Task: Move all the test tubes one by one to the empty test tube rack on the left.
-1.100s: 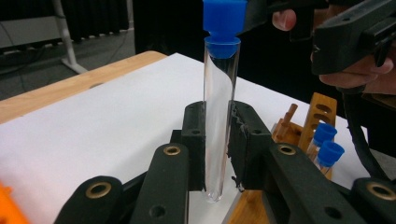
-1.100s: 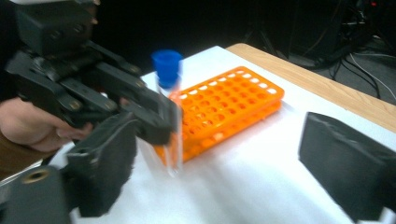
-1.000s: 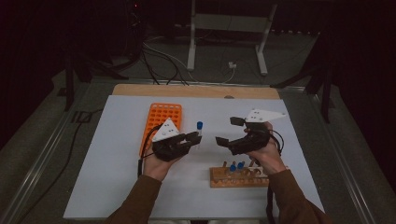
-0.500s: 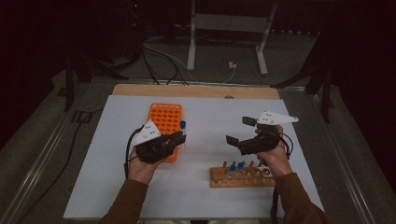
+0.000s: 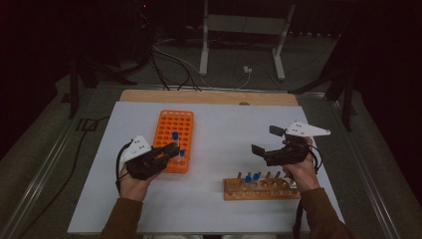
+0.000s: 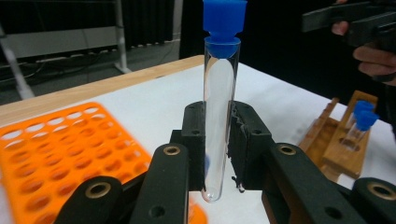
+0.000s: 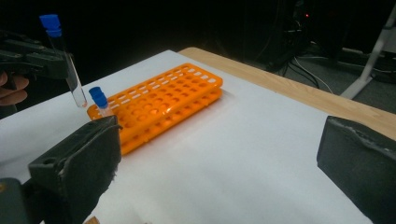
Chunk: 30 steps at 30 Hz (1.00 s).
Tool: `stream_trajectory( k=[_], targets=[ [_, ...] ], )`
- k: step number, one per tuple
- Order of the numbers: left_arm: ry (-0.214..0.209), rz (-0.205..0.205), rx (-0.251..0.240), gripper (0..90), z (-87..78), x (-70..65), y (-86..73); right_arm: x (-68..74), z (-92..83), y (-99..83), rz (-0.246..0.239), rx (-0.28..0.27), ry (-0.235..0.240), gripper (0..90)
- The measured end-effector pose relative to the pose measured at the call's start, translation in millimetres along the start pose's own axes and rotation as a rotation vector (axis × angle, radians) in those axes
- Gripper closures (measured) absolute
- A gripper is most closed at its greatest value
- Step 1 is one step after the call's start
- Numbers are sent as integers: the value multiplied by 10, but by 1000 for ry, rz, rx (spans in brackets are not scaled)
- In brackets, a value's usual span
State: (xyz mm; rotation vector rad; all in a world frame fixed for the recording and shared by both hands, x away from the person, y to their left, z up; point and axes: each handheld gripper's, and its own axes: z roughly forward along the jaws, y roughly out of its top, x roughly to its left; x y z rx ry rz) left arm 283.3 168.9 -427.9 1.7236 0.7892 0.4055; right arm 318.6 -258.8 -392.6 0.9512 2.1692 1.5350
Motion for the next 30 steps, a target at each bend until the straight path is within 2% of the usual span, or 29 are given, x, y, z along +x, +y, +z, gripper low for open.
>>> stream_trajectory(
  k=[7,12,16,26,30],
  targets=[
    [48,-5,-4,777,-75,92,-122,-54,-94,-39,12,-21,-12,0],
    [80,-12,8,776,-61,153,-219,-64,-134,-52,8,-18,-17,0],
    [103,-1,35,776,0,188,-286,-67,-149,-71,4,-21,-17,0],
    [126,1,77,776,130,234,-425,-86,-173,-123,13,-26,-18,0],
    [138,17,117,776,148,246,-469,-92,-178,-143,17,-27,-17,0]
  ],
)
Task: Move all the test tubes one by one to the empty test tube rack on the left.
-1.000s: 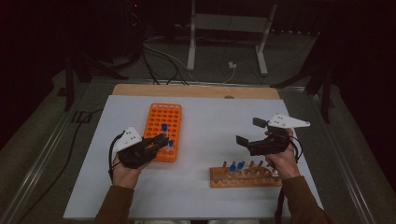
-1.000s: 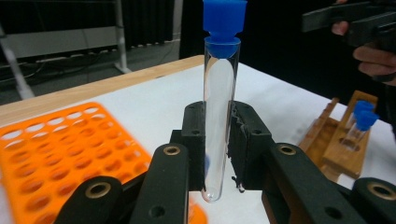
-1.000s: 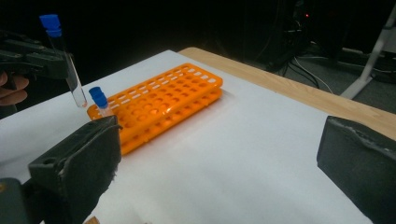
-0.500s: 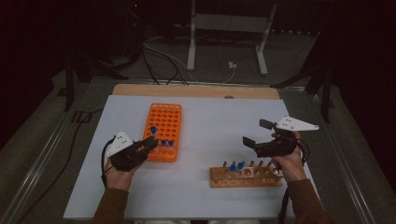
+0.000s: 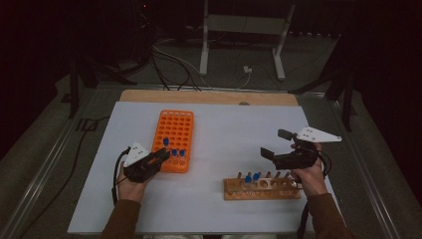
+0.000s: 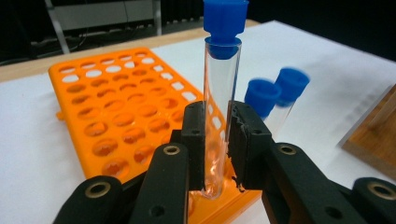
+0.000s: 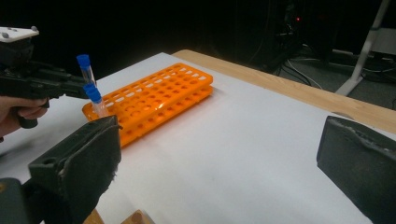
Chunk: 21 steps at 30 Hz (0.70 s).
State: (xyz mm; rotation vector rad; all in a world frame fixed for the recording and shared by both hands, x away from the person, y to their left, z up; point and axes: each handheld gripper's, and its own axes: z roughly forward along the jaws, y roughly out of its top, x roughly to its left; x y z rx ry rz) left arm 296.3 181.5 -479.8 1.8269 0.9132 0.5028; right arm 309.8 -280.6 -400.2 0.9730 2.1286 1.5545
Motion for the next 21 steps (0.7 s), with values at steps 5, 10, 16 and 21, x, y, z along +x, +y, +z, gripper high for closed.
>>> stream_trajectory(
  k=[5,10,16,21],
  targets=[
    [8,12,53,776,38,-12,-58,2,-8,-9,2,-2,4,0],
    [12,16,84,775,73,-30,-77,8,1,-32,5,0,6,0],
    [18,22,101,776,69,-38,-98,34,31,-90,7,8,15,0],
    [25,31,131,776,90,-57,-116,42,30,-85,5,6,16,0]
  ],
)
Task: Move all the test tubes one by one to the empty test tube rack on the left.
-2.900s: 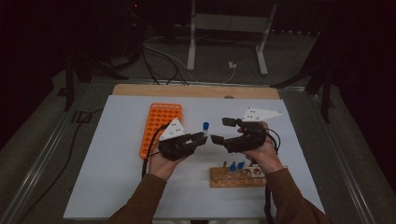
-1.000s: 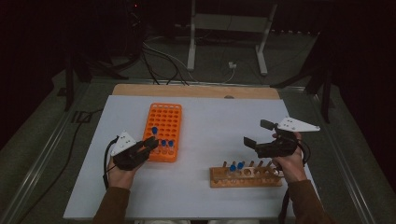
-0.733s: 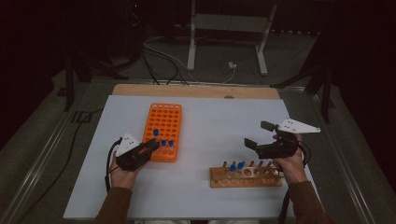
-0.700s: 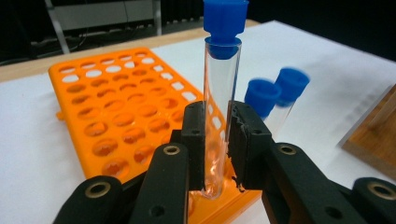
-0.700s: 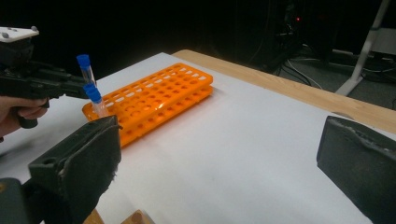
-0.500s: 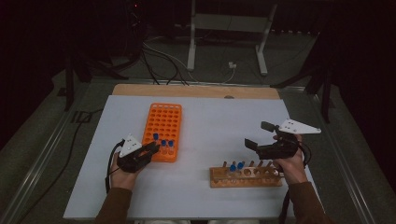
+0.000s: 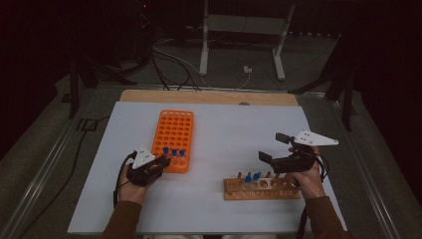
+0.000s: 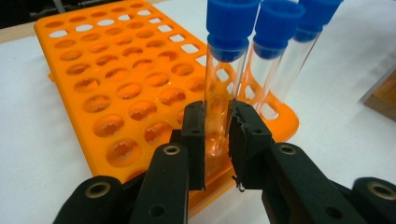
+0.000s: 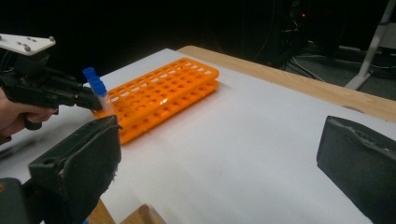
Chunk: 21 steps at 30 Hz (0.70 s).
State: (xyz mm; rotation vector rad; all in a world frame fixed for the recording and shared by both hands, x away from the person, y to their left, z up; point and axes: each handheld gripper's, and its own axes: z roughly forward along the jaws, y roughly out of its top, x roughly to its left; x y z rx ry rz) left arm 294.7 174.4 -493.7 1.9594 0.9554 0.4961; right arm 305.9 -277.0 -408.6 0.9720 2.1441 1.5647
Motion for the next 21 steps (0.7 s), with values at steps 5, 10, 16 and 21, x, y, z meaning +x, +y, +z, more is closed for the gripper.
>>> stream_trajectory(
  k=[5,10,16,21],
  targets=[
    [5,8,9,775,22,-13,-7,8,-7,0,-2,-2,0,0],
    [8,4,6,776,21,-20,-13,15,-5,-6,-3,-2,4,0],
    [5,-6,8,772,17,-19,-12,26,-10,-2,-6,-5,8,0],
    [-7,-26,-5,637,3,-31,-18,30,-5,-12,-9,-3,13,0]
  ],
)
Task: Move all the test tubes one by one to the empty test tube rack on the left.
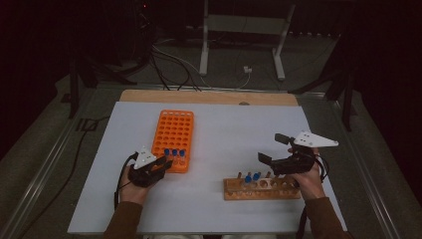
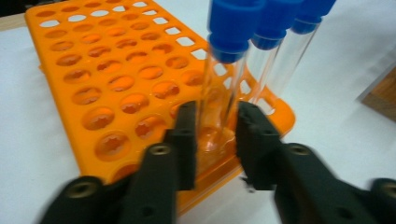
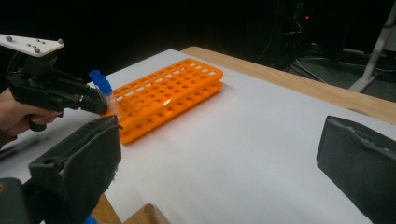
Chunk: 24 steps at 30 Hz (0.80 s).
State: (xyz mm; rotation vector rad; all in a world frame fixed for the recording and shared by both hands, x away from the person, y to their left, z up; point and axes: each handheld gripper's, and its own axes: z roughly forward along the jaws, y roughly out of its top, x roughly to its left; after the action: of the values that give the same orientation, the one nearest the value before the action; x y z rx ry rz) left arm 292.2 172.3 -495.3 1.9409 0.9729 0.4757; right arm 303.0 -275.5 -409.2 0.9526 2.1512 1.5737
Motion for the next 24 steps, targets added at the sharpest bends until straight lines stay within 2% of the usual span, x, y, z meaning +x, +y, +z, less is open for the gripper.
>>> stream_trajectory(
  k=[3,7,11,17,19,22,24],
  targets=[
    [-4,-28,-11,553,-25,22,8,5,2,-1,-3,5,3,0],
    [-8,-55,-26,517,-69,60,9,13,0,-5,-7,5,9,0],
    [-22,-83,-68,472,-141,86,28,22,-6,-10,-5,10,12,0],
    [31,-107,-104,193,-232,73,58,44,-10,-22,-7,12,17,0],
    [32,-94,-114,157,-264,64,70,52,-14,-29,-8,14,20,0],
    [43,-84,-119,27,-296,45,97,63,-23,-47,-5,22,22,4],
    [48,-85,-135,5,-317,40,112,67,-25,-73,-2,27,23,7]
  ],
)
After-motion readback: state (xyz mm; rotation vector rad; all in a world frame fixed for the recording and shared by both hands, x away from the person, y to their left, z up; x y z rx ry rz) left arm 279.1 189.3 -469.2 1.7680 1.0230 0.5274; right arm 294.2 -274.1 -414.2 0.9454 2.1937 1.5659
